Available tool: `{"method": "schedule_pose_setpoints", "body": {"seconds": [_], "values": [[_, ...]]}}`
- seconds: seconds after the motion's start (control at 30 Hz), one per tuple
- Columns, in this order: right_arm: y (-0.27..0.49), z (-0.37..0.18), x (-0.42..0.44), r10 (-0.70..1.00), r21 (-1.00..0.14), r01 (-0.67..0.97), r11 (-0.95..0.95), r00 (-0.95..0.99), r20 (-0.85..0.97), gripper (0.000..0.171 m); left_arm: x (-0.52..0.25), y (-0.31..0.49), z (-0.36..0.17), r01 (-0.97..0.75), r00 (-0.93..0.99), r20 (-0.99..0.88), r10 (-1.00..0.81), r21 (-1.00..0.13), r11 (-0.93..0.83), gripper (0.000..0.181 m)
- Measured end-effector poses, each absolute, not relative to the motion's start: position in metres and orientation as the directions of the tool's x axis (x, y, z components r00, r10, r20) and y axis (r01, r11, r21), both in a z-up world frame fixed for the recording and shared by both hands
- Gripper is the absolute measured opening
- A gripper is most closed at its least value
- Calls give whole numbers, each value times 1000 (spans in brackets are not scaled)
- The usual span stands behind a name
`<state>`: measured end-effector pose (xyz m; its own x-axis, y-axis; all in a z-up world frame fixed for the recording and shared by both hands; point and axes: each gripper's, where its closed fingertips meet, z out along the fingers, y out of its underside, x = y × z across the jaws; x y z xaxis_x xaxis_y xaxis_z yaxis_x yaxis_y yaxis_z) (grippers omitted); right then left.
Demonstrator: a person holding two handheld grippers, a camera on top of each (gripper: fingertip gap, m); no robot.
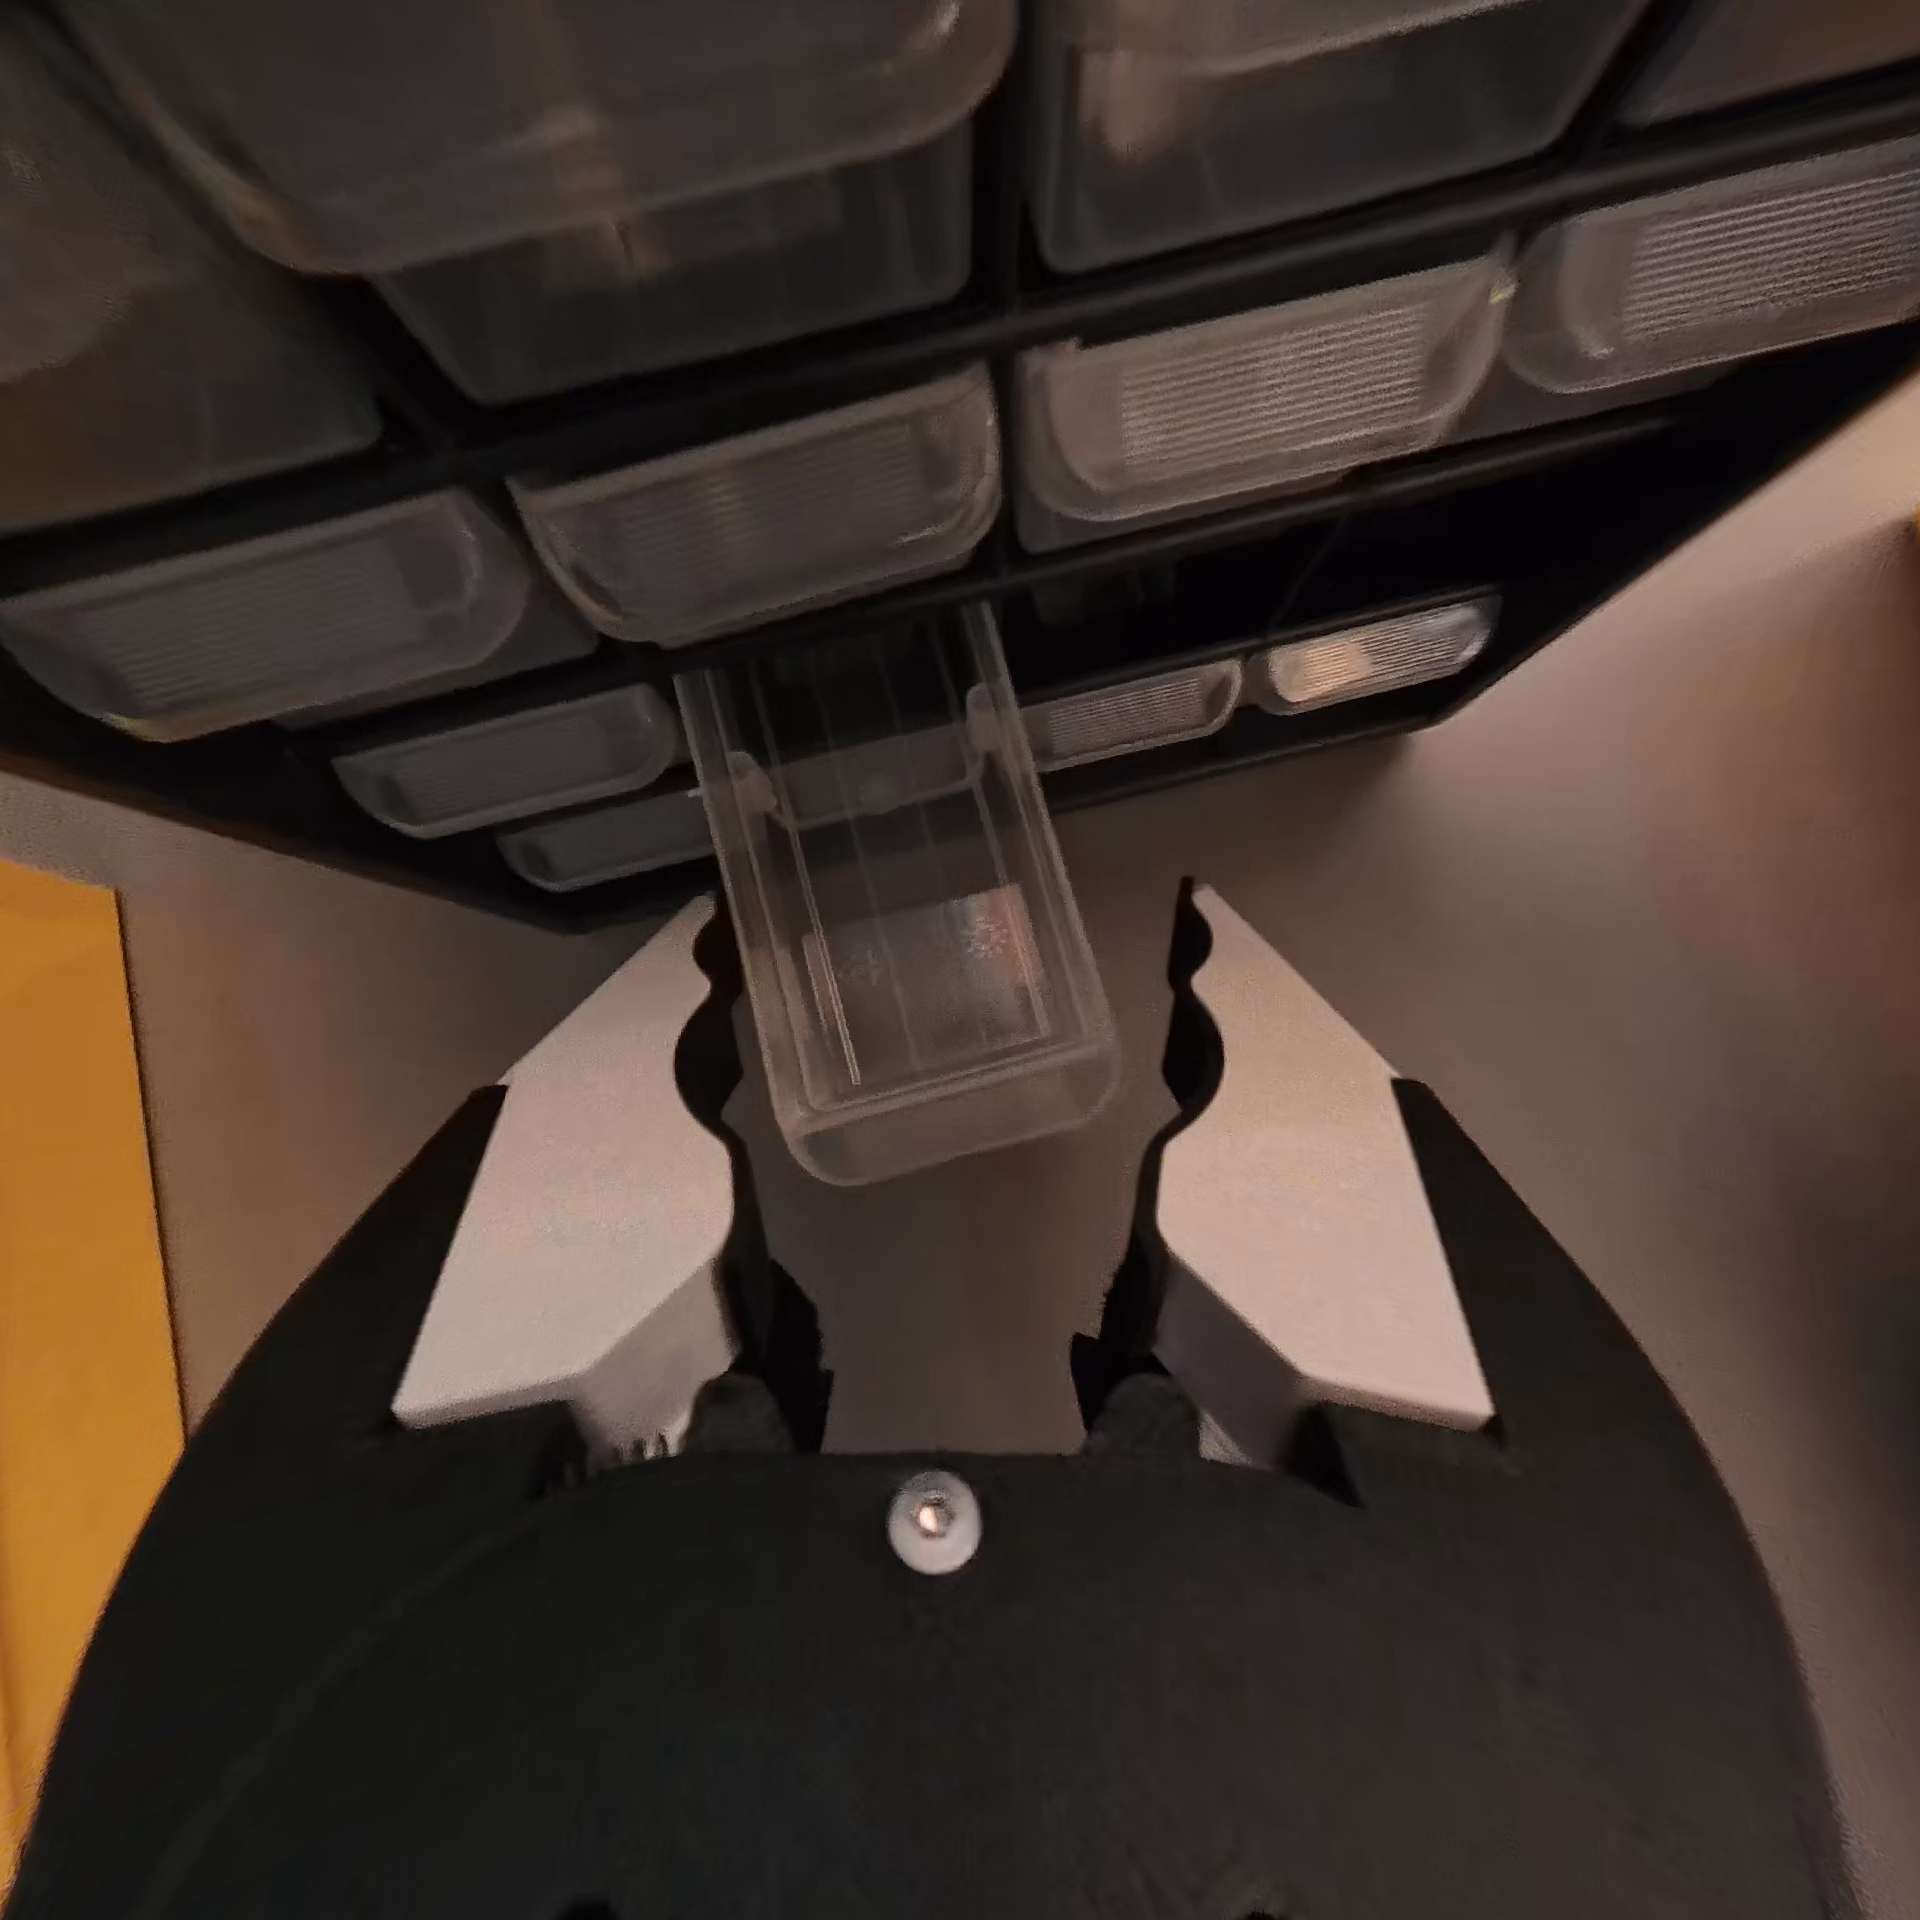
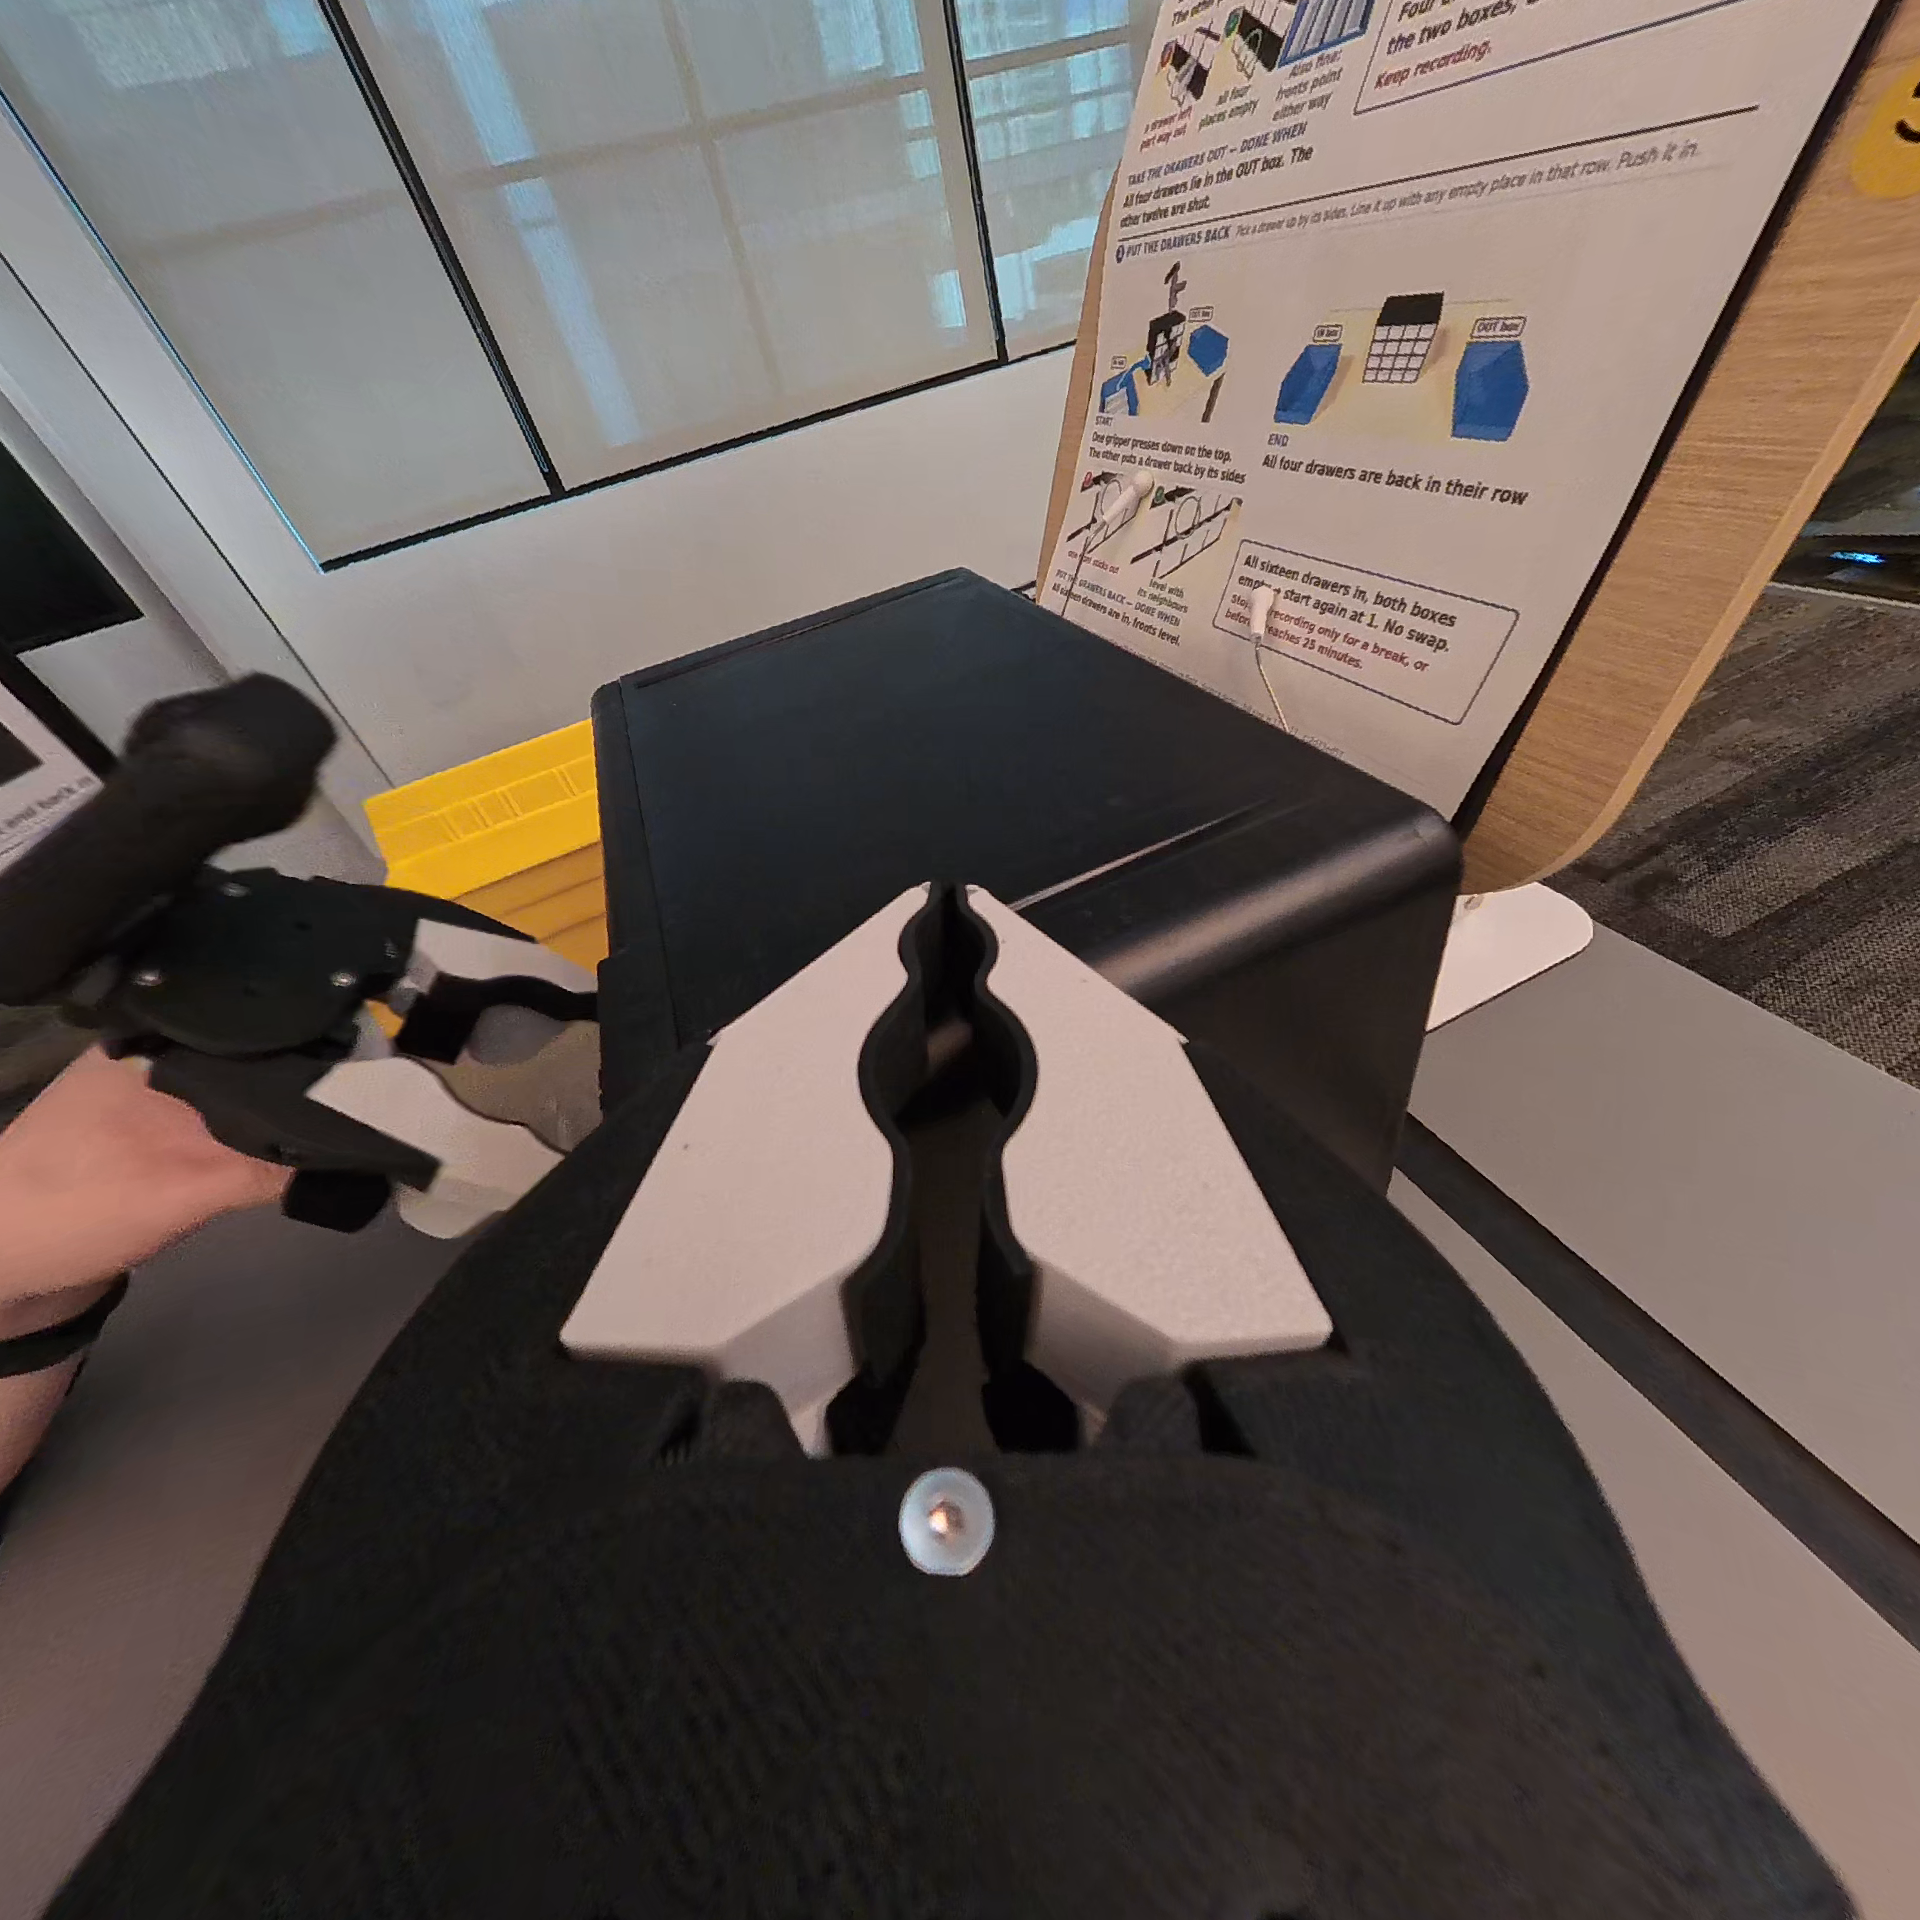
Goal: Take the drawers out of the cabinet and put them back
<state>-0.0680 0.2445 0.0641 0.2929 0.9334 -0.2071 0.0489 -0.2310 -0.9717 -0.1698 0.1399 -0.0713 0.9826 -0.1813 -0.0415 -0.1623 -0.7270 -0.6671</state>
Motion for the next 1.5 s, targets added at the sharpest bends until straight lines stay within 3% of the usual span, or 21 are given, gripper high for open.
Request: {"method": "schedule_pose_setpoints", "body": {"seconds": [0.17,0.27,0.4,0.53,0.6,0.8,1.5], "values": [[245,64,-68,934,-971,43,-235,286,-214,0,-164,108,-42,-269,922,-38,-385,-777,-569,85],[245,64,-68,934,-971,48,-233,290,-210,0,-169,96,-34,-468,832,-264,-487,-806,-363,73],[245,64,-68,933,-971,48,-235,290,-212,0,-179,92,-37,-708,676,-621,-397,-696,-116,59],[245,64,-68,933,-969,41,-242,286,-221,0,-169,93,-51,-769,593,-692,-413,-639,-34,56],[245,64,-68,932,-969,42,-242,287,-220,0,-171,96,-56,-821,524,-758,-388,-571,8,44],[245,64,-68,932,-969,44,-243,287,-221,0,-172,103,-61,-860,462,-811,-359,-509,45,0],[245,64,-68,932,-968,44,-245,286,-223,0,-176,173,-60,-822,553,-765,-332,-565,-66,2]]}}
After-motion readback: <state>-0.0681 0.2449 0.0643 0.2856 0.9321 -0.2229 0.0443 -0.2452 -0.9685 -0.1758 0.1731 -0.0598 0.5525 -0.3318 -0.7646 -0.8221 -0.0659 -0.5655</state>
